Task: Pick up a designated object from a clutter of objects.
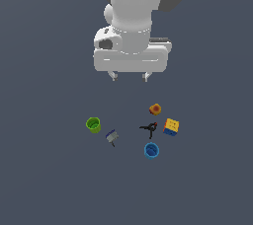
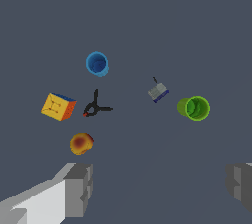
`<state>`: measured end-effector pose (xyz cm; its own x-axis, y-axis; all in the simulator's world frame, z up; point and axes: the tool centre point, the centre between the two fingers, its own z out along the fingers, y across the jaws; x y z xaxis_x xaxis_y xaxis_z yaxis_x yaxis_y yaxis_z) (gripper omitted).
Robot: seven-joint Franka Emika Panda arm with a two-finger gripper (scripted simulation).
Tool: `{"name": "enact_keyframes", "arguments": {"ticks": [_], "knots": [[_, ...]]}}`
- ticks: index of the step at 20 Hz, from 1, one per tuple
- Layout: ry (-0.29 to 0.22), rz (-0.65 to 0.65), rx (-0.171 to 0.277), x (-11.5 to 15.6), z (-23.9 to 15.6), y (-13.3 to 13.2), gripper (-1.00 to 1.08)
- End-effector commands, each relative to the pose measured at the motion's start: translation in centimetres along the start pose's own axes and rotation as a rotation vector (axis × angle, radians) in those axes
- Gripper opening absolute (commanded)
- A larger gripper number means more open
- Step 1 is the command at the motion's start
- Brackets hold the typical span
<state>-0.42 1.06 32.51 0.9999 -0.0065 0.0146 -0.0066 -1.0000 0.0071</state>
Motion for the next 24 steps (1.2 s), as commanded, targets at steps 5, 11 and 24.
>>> {"name": "enact_keyframes", "arguments": {"ticks": [5,11,24], "knots": [[0.002,0.019,0.009,0.1,0.1,0.2,1.00],[0.009,0.066,0.032,0.3,0.2,0.7,1.00],[0.005,0.128,0.035,1.0,2.1,-0.3,1.00]]}}
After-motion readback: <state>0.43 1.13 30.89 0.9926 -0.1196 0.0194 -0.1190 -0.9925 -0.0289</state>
